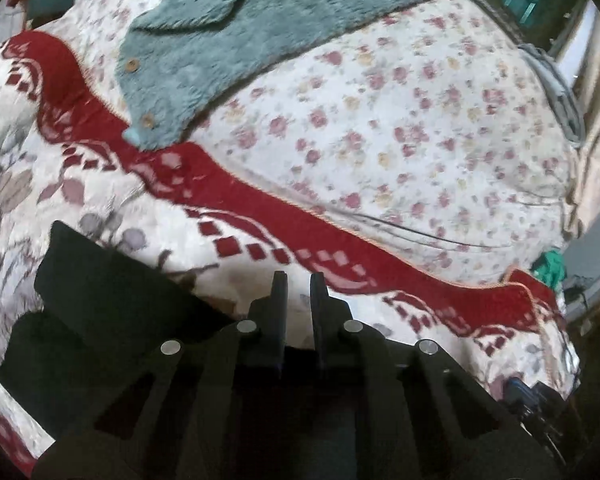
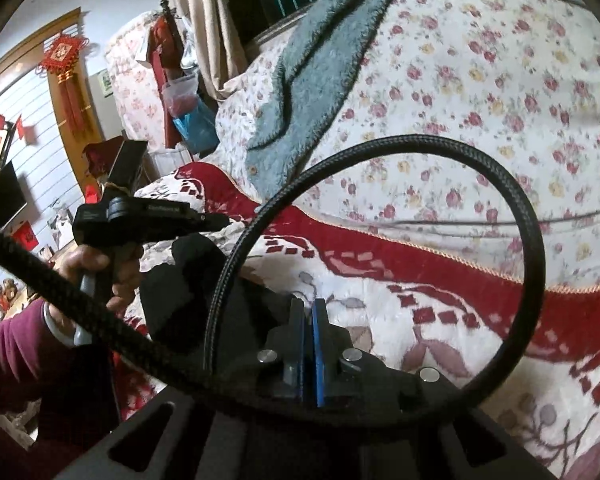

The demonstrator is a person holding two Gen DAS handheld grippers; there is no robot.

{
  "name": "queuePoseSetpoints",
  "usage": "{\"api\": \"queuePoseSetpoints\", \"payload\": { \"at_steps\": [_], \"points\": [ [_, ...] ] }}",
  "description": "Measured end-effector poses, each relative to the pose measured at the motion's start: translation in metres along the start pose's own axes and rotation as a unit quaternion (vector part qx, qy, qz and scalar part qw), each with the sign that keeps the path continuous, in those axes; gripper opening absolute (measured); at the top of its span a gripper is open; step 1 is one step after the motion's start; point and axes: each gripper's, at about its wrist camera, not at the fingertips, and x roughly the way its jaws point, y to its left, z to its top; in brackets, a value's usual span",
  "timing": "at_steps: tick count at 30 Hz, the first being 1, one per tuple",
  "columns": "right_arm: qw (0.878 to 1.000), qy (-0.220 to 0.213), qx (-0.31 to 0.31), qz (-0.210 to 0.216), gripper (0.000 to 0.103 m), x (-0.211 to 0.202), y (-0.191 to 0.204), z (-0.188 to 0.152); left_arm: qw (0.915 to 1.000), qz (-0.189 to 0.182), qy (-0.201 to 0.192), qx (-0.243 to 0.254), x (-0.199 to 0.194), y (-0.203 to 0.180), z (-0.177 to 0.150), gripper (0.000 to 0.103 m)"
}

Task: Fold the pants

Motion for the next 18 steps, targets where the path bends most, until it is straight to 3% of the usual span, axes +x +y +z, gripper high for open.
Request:
{"api": "queuePoseSetpoints", "payload": {
  "at_steps": [3, 5, 7, 9, 11, 14, 18],
  "points": [
    [1.000, 0.000, -0.009, 0.027, 0.006, 0.001, 0.007, -0.001, 0.9998, -0.007, 0.018, 0.006, -0.008, 0.001, -0.005, 0.016],
    [0.999, 0.009, -0.017, 0.039, 0.023, 0.009, 0.016, 0.001, 0.9993, -0.006, 0.035, 0.005, -0.010, 0.007, -0.010, 0.046],
    [0.998, 0.020, -0.033, 0.055, 0.057, 0.019, 0.031, 0.003, 0.9990, -0.003, 0.044, -0.010, -0.012, 0.019, -0.015, 0.056],
    [0.995, 0.031, -0.053, 0.076, 0.059, 0.032, 0.045, 0.006, 0.9987, 0.015, 0.045, -0.021, -0.014, 0.032, -0.018, 0.056],
    [0.993, 0.054, -0.076, 0.069, 0.060, 0.051, 0.057, 0.007, 0.9982, 0.026, 0.050, -0.022, -0.013, 0.039, -0.020, 0.056],
    [0.989, 0.097, -0.102, 0.055, 0.060, 0.083, 0.063, 0.008, 0.9974, 0.030, 0.063, -0.018, -0.010, 0.047, -0.016, 0.056],
    [0.984, 0.115, -0.107, 0.078, 0.060, 0.114, 0.067, 0.021, 0.9964, 0.034, 0.076, -0.011, -0.005, 0.052, -0.010, 0.056]
  ]
}}
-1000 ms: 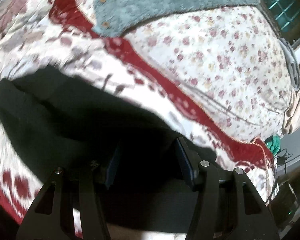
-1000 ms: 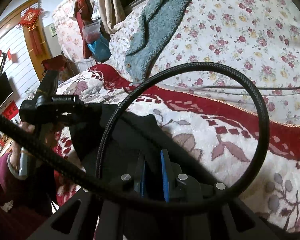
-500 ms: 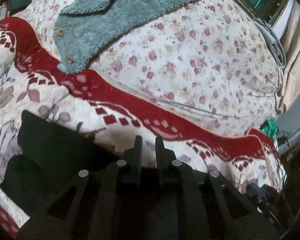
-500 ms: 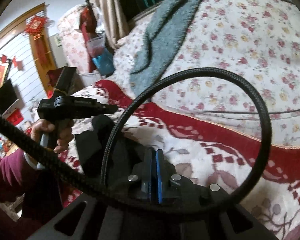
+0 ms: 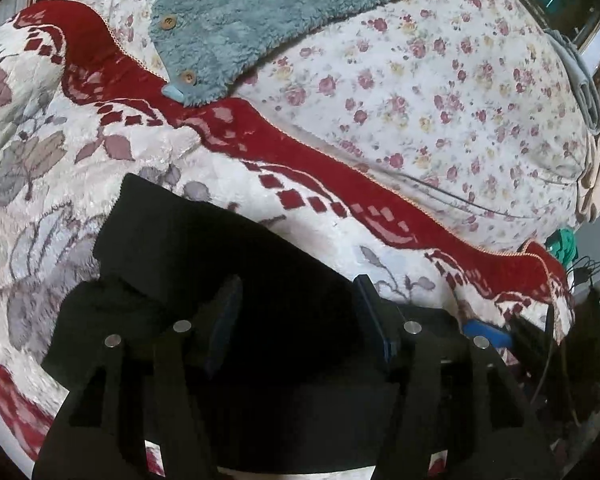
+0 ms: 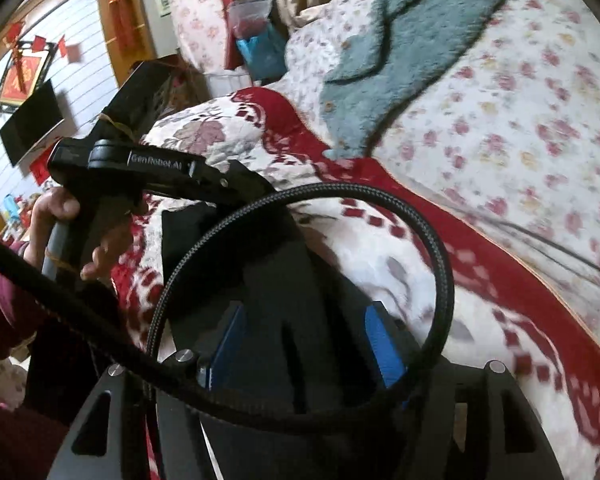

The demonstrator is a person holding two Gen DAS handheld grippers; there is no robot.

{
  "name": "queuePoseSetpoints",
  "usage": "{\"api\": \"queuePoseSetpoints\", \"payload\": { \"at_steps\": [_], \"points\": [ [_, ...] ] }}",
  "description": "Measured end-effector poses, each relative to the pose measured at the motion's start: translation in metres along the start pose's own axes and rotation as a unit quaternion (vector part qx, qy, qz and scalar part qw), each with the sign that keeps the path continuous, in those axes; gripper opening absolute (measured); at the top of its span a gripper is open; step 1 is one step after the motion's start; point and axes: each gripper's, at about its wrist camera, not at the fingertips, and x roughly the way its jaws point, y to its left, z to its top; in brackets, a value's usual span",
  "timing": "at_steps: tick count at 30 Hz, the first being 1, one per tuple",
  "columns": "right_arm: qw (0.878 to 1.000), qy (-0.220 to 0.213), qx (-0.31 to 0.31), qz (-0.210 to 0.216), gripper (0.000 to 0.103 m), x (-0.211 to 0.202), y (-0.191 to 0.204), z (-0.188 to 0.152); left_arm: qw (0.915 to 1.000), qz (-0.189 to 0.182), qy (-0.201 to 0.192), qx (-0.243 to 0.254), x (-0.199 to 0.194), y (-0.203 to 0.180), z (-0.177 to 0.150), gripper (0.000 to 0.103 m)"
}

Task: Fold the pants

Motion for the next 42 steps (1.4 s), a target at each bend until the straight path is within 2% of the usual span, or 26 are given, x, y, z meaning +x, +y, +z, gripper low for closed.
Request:
{"api": "queuePoseSetpoints", "payload": {
  "at_steps": [4, 8, 9, 10, 12, 15, 21, 25, 28, 34, 39, 40, 41, 42],
  "points": [
    [0.999, 0.019, -0.008, 0.026, 0.060, 0.029, 0.003, 0.026, 0.9998, 0.016, 0.007, 0.012, 0.003, 0.006, -0.001, 0.058],
    [0.998, 0.059, 0.001, 0.034, 0.059, 0.063, 0.004, 0.042, 0.9993, 0.026, 0.021, 0.019, 0.011, 0.011, -0.003, 0.058],
    [0.997, 0.069, 0.005, 0.034, 0.057, 0.072, 0.005, 0.042, 0.9992, 0.028, 0.022, 0.019, 0.012, 0.011, -0.002, 0.058],
    [0.996, 0.075, 0.007, 0.036, 0.046, 0.076, 0.005, 0.042, 0.9991, 0.030, 0.021, 0.020, 0.012, 0.010, -0.001, 0.058],
    [0.996, 0.080, 0.003, 0.038, 0.034, 0.082, 0.007, 0.041, 0.9991, 0.030, 0.018, 0.023, 0.008, 0.010, 0.000, 0.058],
    [0.997, 0.059, -0.013, 0.056, 0.012, 0.071, 0.018, 0.035, 0.9997, 0.019, 0.011, 0.012, -0.002, 0.016, 0.002, 0.058],
    [0.996, 0.039, -0.057, 0.055, 0.009, 0.058, 0.051, 0.032, 0.9998, 0.005, -0.001, -0.021, -0.023, 0.031, -0.004, 0.058],
    [0.996, 0.022, -0.058, 0.062, 0.008, 0.047, 0.066, 0.034, 0.9994, -0.019, -0.001, -0.030, -0.033, 0.030, -0.017, 0.059],
    [0.995, 0.026, -0.059, 0.072, 0.008, 0.047, 0.076, 0.030, 0.9981, -0.045, 0.001, -0.043, -0.032, 0.032, -0.027, 0.076],
    [0.993, 0.051, -0.070, 0.084, 0.008, 0.061, 0.098, 0.010, 0.9958, -0.034, 0.019, -0.082, -0.017, 0.046, -0.037, 0.076],
    [0.993, 0.053, -0.062, 0.088, 0.008, 0.062, 0.099, 0.004, 0.9937, -0.028, 0.027, -0.105, -0.004, 0.054, -0.038, 0.075],
    [0.993, 0.051, -0.060, 0.087, 0.008, 0.062, 0.098, 0.005, 0.9943, -0.027, 0.025, -0.100, -0.003, 0.053, -0.038, 0.067],
    [0.993, 0.049, -0.059, 0.087, 0.008, 0.061, 0.098, 0.007, 0.9956, -0.020, 0.019, -0.090, -0.004, 0.050, -0.038, 0.045],
    [0.993, 0.047, -0.057, 0.088, 0.008, 0.060, 0.099, 0.009, 0.9971, -0.003, 0.011, -0.076, -0.006, 0.047, -0.037, 0.034]
  ]
}}
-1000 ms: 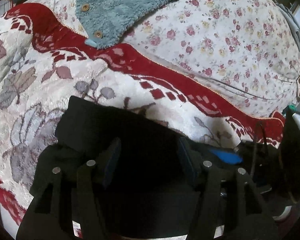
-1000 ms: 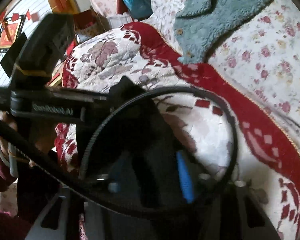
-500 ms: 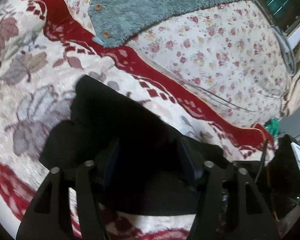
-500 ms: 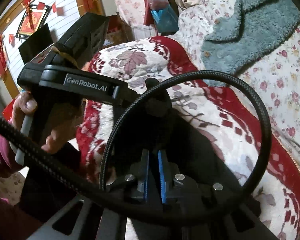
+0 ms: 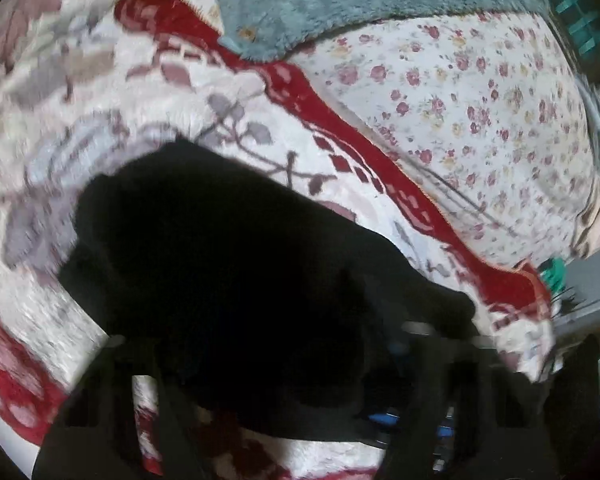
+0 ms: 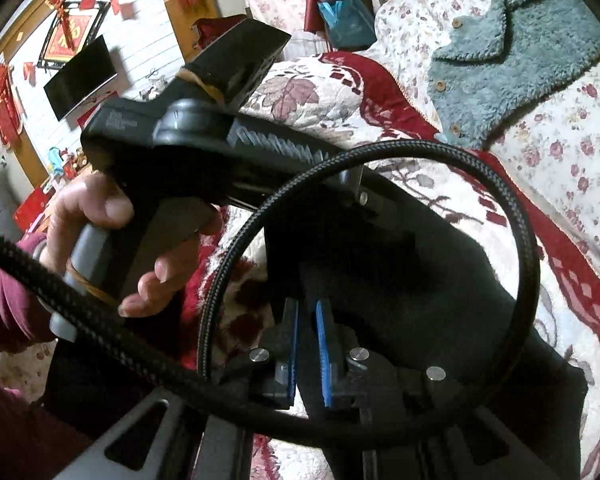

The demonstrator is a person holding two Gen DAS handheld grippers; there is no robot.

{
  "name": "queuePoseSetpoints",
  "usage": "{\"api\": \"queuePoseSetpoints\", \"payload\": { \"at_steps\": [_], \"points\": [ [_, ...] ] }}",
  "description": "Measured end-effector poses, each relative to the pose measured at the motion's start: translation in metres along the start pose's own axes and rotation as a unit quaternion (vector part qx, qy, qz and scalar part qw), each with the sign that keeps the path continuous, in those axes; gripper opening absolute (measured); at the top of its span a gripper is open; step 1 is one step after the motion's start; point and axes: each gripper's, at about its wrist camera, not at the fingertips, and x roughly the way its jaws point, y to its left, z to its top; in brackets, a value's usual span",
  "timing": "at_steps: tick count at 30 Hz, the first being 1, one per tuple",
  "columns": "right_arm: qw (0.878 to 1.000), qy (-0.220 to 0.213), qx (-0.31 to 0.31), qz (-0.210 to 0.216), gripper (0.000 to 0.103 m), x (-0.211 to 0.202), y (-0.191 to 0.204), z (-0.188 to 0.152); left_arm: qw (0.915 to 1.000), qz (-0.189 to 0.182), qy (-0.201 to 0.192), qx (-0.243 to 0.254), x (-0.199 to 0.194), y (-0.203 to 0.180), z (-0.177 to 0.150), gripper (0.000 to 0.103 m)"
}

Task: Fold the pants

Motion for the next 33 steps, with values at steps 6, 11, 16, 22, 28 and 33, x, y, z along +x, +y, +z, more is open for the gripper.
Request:
{"api": "queuePoseSetpoints", "payload": {
  "at_steps": [6, 11, 16, 22, 28, 33],
  "points": [
    [1.000, -0.019, 0.008, 0.018, 0.008, -0.009, 0.012, 0.006, 0.9993, -0.018, -0.031, 0.012, -0.024, 0.002, 0.001, 0.011],
    [0.999, -0.021, 0.015, 0.037, 0.008, -0.001, 0.026, 0.004, 0.9987, -0.009, -0.040, 0.028, -0.041, 0.002, -0.010, 0.010],
    [0.997, -0.010, 0.058, 0.040, 0.008, 0.017, 0.020, -0.011, 0.9989, 0.047, 0.001, 0.008, -0.012, 0.021, -0.023, 0.010],
    [0.996, -0.025, 0.086, 0.028, 0.015, -0.009, 0.012, -0.026, 0.9962, 0.081, -0.014, 0.030, -0.020, 0.013, -0.033, 0.024],
    [0.992, -0.068, 0.107, -0.015, 0.055, -0.071, 0.005, -0.053, 0.9931, 0.096, -0.046, 0.048, -0.047, 0.000, -0.051, 0.043],
    [0.983, -0.074, 0.139, -0.092, 0.055, -0.121, -0.005, -0.095, 0.9908, 0.079, -0.071, 0.083, -0.064, -0.032, -0.067, 0.047]
  ]
}}
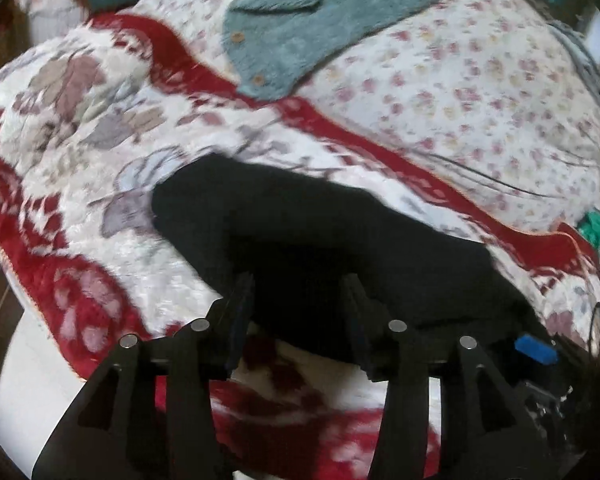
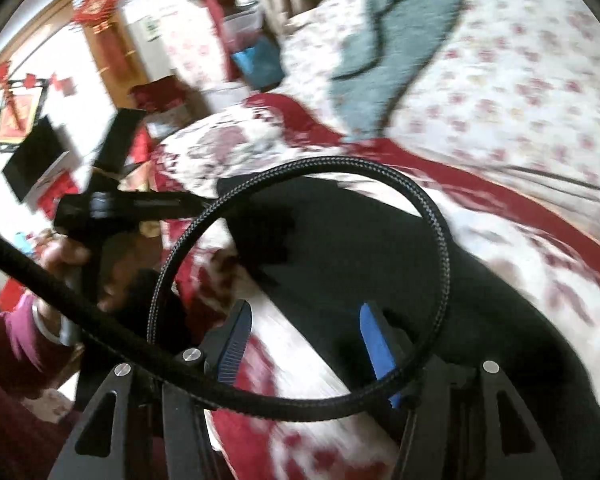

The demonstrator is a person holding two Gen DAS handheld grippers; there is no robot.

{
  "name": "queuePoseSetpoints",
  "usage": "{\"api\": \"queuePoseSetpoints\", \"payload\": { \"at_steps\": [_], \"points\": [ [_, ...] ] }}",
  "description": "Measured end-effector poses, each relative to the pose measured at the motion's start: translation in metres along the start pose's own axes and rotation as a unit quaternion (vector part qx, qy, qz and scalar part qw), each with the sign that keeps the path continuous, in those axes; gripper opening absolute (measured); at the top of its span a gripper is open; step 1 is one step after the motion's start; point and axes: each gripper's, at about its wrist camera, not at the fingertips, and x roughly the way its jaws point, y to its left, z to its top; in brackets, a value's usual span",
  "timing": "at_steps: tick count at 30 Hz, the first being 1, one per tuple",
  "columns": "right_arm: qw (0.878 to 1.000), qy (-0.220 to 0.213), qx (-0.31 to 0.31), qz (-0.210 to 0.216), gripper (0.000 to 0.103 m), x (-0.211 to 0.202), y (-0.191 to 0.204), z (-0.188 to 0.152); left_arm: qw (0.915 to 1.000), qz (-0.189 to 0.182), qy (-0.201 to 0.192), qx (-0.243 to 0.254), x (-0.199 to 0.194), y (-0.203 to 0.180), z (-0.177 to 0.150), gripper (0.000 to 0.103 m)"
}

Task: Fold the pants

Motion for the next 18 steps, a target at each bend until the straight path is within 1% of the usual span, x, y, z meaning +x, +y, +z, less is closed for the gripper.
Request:
{"api": "queuePoseSetpoints", "payload": {
  "at_steps": [2, 5, 8, 10, 12, 16, 18],
  "points": [
    [0.999, -0.002, 0.009, -0.040, 0.055, -0.024, -0.014, -0.016, 0.9996, -0.023, 0.001, 0.014, -0.003, -0.017, -0.004, 0.051],
    [0.995, 0.001, 0.031, -0.094, 0.055, -0.057, -0.037, -0.038, 0.9981, -0.053, 0.011, 0.031, 0.000, -0.042, -0.008, 0.051],
    [0.987, 0.005, 0.057, -0.149, 0.056, -0.089, -0.061, -0.061, 0.9957, -0.074, 0.028, 0.049, 0.009, -0.068, -0.012, 0.051],
    [0.980, 0.015, 0.069, -0.188, 0.056, -0.106, -0.075, -0.076, 0.9938, -0.082, 0.038, 0.064, 0.014, -0.086, -0.017, 0.051],
    [0.973, 0.025, 0.081, -0.215, 0.056, -0.125, -0.088, -0.092, 0.9916, -0.087, 0.042, 0.086, 0.019, -0.105, -0.023, 0.051],
    [0.962, 0.025, 0.108, -0.250, 0.057, -0.155, -0.104, -0.111, 0.9865, -0.094, 0.045, 0.126, 0.028, -0.131, -0.032, 0.051],
    [0.960, 0.017, 0.124, -0.251, 0.058, -0.164, -0.109, -0.116, 0.9834, -0.102, 0.049, 0.142, 0.032, -0.141, -0.036, 0.051]
  ]
}}
